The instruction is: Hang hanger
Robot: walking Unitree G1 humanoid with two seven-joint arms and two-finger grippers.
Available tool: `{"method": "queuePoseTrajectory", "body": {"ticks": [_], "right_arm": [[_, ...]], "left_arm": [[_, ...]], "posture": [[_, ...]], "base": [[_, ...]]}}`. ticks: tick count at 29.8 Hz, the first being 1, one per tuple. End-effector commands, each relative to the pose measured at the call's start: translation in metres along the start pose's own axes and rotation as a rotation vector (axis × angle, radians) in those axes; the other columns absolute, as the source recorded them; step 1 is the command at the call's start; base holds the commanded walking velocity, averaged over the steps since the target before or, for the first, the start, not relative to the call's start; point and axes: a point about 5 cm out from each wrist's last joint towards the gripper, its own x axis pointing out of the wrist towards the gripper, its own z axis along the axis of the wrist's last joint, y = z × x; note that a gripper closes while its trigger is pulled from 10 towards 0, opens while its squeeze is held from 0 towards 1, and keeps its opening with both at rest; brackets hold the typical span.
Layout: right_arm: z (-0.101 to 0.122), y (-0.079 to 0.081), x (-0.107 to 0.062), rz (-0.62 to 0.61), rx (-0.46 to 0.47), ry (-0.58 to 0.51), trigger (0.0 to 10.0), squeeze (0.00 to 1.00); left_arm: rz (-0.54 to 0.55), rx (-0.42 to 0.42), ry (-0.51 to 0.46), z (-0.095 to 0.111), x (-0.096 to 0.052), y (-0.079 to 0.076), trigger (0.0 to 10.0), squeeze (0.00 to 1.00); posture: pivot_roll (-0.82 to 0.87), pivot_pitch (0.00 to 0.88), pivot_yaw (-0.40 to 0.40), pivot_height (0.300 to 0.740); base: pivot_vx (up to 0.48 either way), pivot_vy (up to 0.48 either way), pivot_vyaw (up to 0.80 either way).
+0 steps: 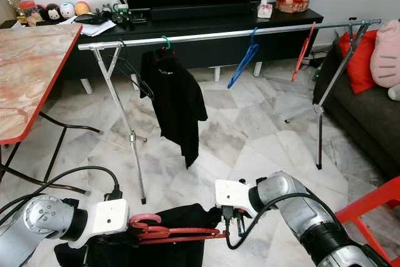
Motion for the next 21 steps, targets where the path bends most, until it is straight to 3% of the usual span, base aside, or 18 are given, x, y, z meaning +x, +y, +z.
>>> {"method": "queuePoseTrajectory", "body": {"ticks": [1, 11, 12, 13, 14, 18, 21], "right_arm": [[0.003, 0.002, -0.002, 0.017, -0.034, 0.003, 10.0, 1.00], [0.005, 0.008, 0.001, 0.063, -0.088, 0.017, 10.0, 1.00], [0.004, 0.008, 0.001, 0.072, -0.109, 0.030, 10.0, 0.09], [0.003, 0.009, 0.000, 0.081, -0.122, 0.038, 10.0, 0.09], [0.003, 0.009, 0.000, 0.088, -0.133, 0.038, 10.0, 0.00], [0.011, 0.009, -0.003, 0.121, -0.147, 0.008, 10.0, 0.00], [0.022, 0.001, -0.004, 0.060, -0.146, -0.069, 10.0, 0.00]], "left_arm": [[0.001, 0.028, 0.001, 0.005, -0.002, 0.002, 10.0, 0.00], [-0.014, 0.033, -0.003, 0.007, 0.001, 0.000, 10.0, 0.00], [-0.016, 0.035, -0.003, 0.007, 0.001, 0.000, 10.0, 0.00], [-0.017, 0.035, -0.004, 0.007, 0.002, 0.000, 10.0, 0.00], [-0.019, 0.037, -0.003, 0.008, 0.002, 0.000, 10.0, 0.00], [-0.021, 0.044, 0.012, 0.007, 0.003, 0.000, 10.0, 0.00], [-0.018, 0.049, 0.025, 0.005, 0.005, 0.001, 10.0, 0.00]], "posture": [[-0.06, 0.000, 0.019, 0.740], [-0.06, 0.000, 0.017, 0.740], [-0.06, 0.000, 0.017, 0.740], [-0.06, 0.000, 0.017, 0.740], [-0.06, 0.000, 0.014, 0.740], [-0.06, 0.000, 0.012, 0.740], [-0.06, 0.000, 0.008, 0.740]], "base": [[0.000, 0.000, 0.00], [0.000, 0.000, 0.00], [0.000, 0.000, 0.00], [0.000, 0.000, 0.00], [0.000, 0.000, 0.00], [0.000, 0.000, 0.00], [0.000, 0.000, 0.00]]}}
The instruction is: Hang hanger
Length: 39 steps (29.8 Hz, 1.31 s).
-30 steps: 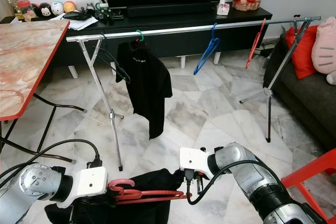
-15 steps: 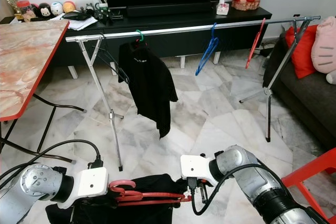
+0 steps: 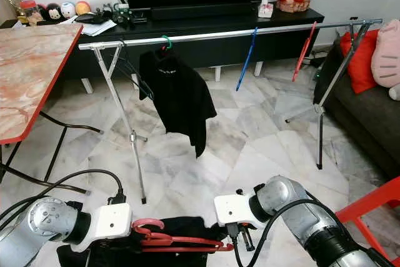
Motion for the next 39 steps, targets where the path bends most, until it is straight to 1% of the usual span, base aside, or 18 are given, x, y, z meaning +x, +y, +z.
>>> {"method": "queuePoseTrajectory", "body": {"ticks": [1, 5, 7, 11, 13, 17, 18, 19, 20, 23, 28, 39], "right_arm": [[0.019, -0.016, -0.007, -0.087, -0.031, -0.100, 10.0, 0.00], [0.022, -0.017, -0.008, -0.080, -0.028, -0.128, 10.0, 0.00], [0.021, -0.012, -0.007, -0.044, -0.009, -0.138, 10.0, 0.00], [0.021, -0.011, -0.007, -0.040, -0.006, -0.139, 10.0, 0.00], [0.016, -0.010, -0.009, -0.037, 0.001, -0.121, 10.0, 0.00], [0.017, -0.012, -0.010, -0.041, 0.012, -0.131, 10.0, 0.00], [0.018, -0.010, -0.011, -0.027, 0.008, -0.137, 10.0, 0.53], [0.018, -0.010, -0.011, -0.023, 0.007, -0.138, 10.0, 0.53], [0.018, -0.010, -0.012, -0.022, 0.010, -0.141, 10.0, 1.00], [0.018, -0.009, -0.014, -0.009, 0.008, -0.137, 10.0, 1.00], [0.020, -0.003, -0.014, 0.052, -0.006, -0.149, 10.0, 1.00], [0.025, -0.002, -0.014, 0.069, -0.025, -0.157, 10.0, 1.00]], "left_arm": [[0.019, 0.033, 0.018, 0.004, -0.001, 0.005, 10.0, 0.00], [0.019, 0.032, 0.015, 0.004, 0.000, 0.006, 10.0, 0.00], [0.023, 0.028, 0.010, 0.005, 0.002, 0.006, 10.0, 0.00], [0.023, 0.028, 0.009, 0.005, 0.002, 0.006, 10.0, 0.00], [0.028, 0.021, 0.012, 0.004, 0.002, 0.004, 10.0, 0.00], [0.034, 0.018, 0.018, 0.003, 0.002, 0.005, 10.0, 0.00], [0.036, 0.019, 0.019, 0.003, 0.002, 0.006, 10.0, 0.00], [0.036, 0.019, 0.019, 0.003, 0.002, 0.006, 10.0, 0.00], [0.036, 0.019, 0.020, 0.003, 0.002, 0.006, 10.0, 0.00], [0.035, 0.018, 0.020, 0.003, 0.003, 0.006, 10.0, 0.00], [0.040, 0.022, 0.023, 0.004, 0.005, 0.007, 10.0, 0.00], [0.053, 0.021, 0.016, 0.006, 0.009, 0.009, 10.0, 0.00]], "posture": [[-0.06, 0.000, 0.006, 0.740], [-0.06, 0.000, 0.000, 0.740], [-0.06, 0.000, -0.009, 0.740], [-0.06, 0.000, -0.009, 0.740], [-0.06, 0.000, -0.016, 0.740], [-0.06, 0.000, -0.019, 0.740], [-0.06, 0.000, -0.020, 0.740], [-0.06, 0.000, -0.020, 0.740], [-0.06, 0.000, -0.019, 0.740], [-0.06, 0.000, -0.019, 0.740], [-0.06, 0.000, -0.027, 0.740], [-0.06, 0.000, -0.034, 0.740]], "base": [[0.000, 0.000, 0.00], [0.000, 0.000, 0.00], [0.000, 0.000, 0.00], [0.000, 0.000, 0.00], [0.000, 0.000, 0.00], [0.000, 0.000, 0.00], [0.000, 0.000, 0.00], [0.000, 0.000, 0.00], [0.000, 0.000, 0.00], [0.000, 0.000, 0.00], [0.000, 0.000, 0.00], [0.000, 0.000, 0.00]]}}
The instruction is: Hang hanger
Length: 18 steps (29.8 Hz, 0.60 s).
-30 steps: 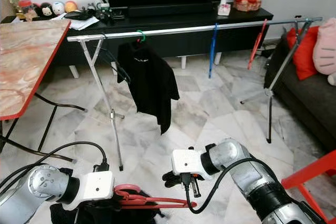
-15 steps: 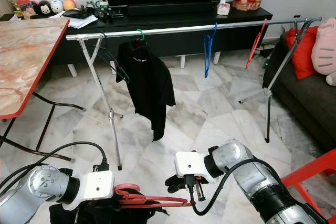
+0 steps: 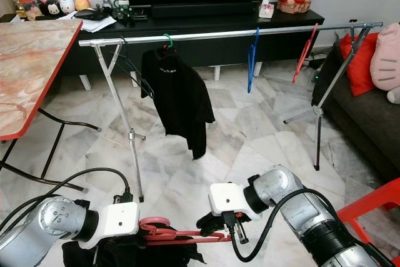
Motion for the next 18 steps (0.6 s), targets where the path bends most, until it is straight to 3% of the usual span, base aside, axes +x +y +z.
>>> {"method": "queuePoseTrajectory", "body": {"ticks": [1, 6, 7, 14, 16, 18], "right_arm": [[0.003, 0.001, -0.002, 0.005, -0.014, -0.012, 10.0, 1.00], [0.005, 0.000, -0.002, -0.007, -0.037, -0.007, 10.0, 1.00], [0.006, -0.001, -0.001, -0.009, -0.044, -0.014, 10.0, 0.00], [0.018, 0.000, 0.011, 0.007, -0.071, -0.061, 10.0, 0.00], [0.019, 0.001, 0.012, 0.012, -0.076, -0.070, 10.0, 0.00], [0.020, -0.001, 0.009, 0.000, -0.077, -0.073, 10.0, 0.00]], "left_arm": [[0.011, 0.022, -0.004, 0.005, -0.001, 0.004, 10.0, 0.00], [0.014, 0.023, -0.003, 0.005, 0.000, 0.005, 10.0, 0.00], [0.022, 0.020, -0.005, 0.006, 0.002, 0.006, 10.0, 0.00], [0.070, 0.006, -0.046, 0.016, 0.011, 0.016, 10.0, 0.00], [0.100, -0.027, -0.083, 0.020, 0.015, 0.020, 10.0, 0.00], [0.155, -0.079, -0.193, 0.025, 0.018, 0.025, 10.0, 0.00]], "posture": [[-0.06, 0.000, -0.034, 0.740], [-0.06, 0.000, -0.034, 0.740], [-0.06, 0.000, -0.031, 0.740], [-0.05, 0.000, -0.015, 0.740], [-0.06, 0.000, -0.010, 0.740], [-0.06, 0.000, -0.009, 0.740]], "base": [[0.000, 0.000, 0.00], [0.000, 0.000, 0.00], [0.000, 0.000, 0.00], [0.000, 0.000, 0.00], [0.000, 0.000, 0.00], [0.000, 0.000, 0.00]]}}
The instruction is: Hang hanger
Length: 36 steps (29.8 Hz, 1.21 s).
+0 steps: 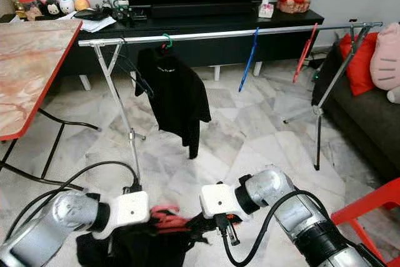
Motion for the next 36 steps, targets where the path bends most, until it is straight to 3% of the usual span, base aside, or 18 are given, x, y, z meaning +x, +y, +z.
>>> {"method": "queuePoseTrajectory", "body": {"ticks": [1, 5, 10, 13, 17, 20, 23, 26, 29, 33, 35, 36], "right_arm": [[0.007, -0.002, -0.003, -0.011, -0.028, -0.015, 10.0, 0.00], [0.013, -0.010, -0.014, -0.077, -0.049, -0.028, 10.0, 0.00], [0.023, -0.019, -0.027, -0.128, -0.083, -0.051, 10.0, 0.00], [0.037, -0.028, -0.040, -0.184, -0.125, -0.083, 10.0, 0.00], [0.050, -0.048, -0.060, -0.382, -0.154, -0.127, 10.0, 0.00], [0.051, -0.055, -0.062, -0.464, -0.143, -0.148, 10.0, 0.00], [0.052, -0.063, -0.058, -0.585, -0.117, -0.194, 10.0, 0.00], [0.053, -0.064, -0.057, -0.600, -0.121, -0.202, 10.0, 0.00], [0.054, -0.066, -0.054, -0.646, -0.102, -0.236, 10.0, 0.00], [0.054, -0.067, -0.053, -0.656, -0.102, -0.237, 10.0, 0.00], [0.056, -0.067, -0.047, -0.666, -0.097, -0.265, 10.0, 0.00], [0.057, -0.068, -0.045, -0.671, -0.093, -0.274, 10.0, 0.00]], "left_arm": [[0.064, -0.027, -0.092, 0.007, -0.002, 0.008, 10.0, 0.00], [0.072, -0.088, -0.038, -0.010, 0.005, 0.002, 10.0, 0.00], [0.078, -0.133, -0.004, -0.015, 0.016, -0.003, 10.0, 0.00], [0.162, -0.177, -0.008, -0.017, 0.028, 0.003, 10.0, 0.00], [0.357, -0.290, -0.053, -0.018, 0.035, 0.017, 10.0, 0.00], [0.470, -0.336, -0.080, -0.018, 0.032, 0.025, 10.0, 0.00], [0.726, -0.473, -0.107, -0.024, 0.024, 0.042, 10.0, 0.00], [0.774, -0.522, -0.116, -0.025, 0.024, 0.045, 10.0, 0.00], [1.006, -0.637, -0.242, -0.021, 0.012, 0.060, 10.0, 0.00], [1.021, -0.644, -0.241, -0.021, 0.013, 0.060, 10.0, 0.00], [1.134, -0.524, -0.486, 0.009, 0.002, 0.065, 10.0, 0.00], [1.143, -0.508, -0.563, 0.017, 0.001, 0.065, 10.0, 0.00]], "posture": [[-0.06, 0.000, -0.009, 0.740], [-0.06, 0.000, -0.011, 0.740], [-0.07, 0.000, -0.011, 0.740], [-0.07, 0.000, -0.010, 0.740], [-0.08, 0.000, -0.007, 0.740], [-0.08, 0.000, -0.005, 0.740], [-0.07, 0.000, -0.006, 0.740], [-0.07, 0.000, -0.006, 0.740], [-0.07, 0.000, -0.003, 0.740], [-0.07, 0.000, -0.003, 0.740], [-0.07, 0.000, 0.001, 0.740], [-0.07, 0.000, 0.001, 0.740]], "base": [[0.000, 0.000, 0.00], [0.000, 0.000, 0.00], [0.000, 0.000, 0.00], [0.000, 0.000, 0.00], [0.000, 0.000, 0.00], [0.000, 0.000, 0.00], [0.000, 0.000, 0.00], [0.000, 0.000, 0.00], [0.000, 0.000, 0.00], [0.000, 0.000, 0.00], [0.000, 0.000, 0.00], [0.000, 0.000, 0.00]]}}
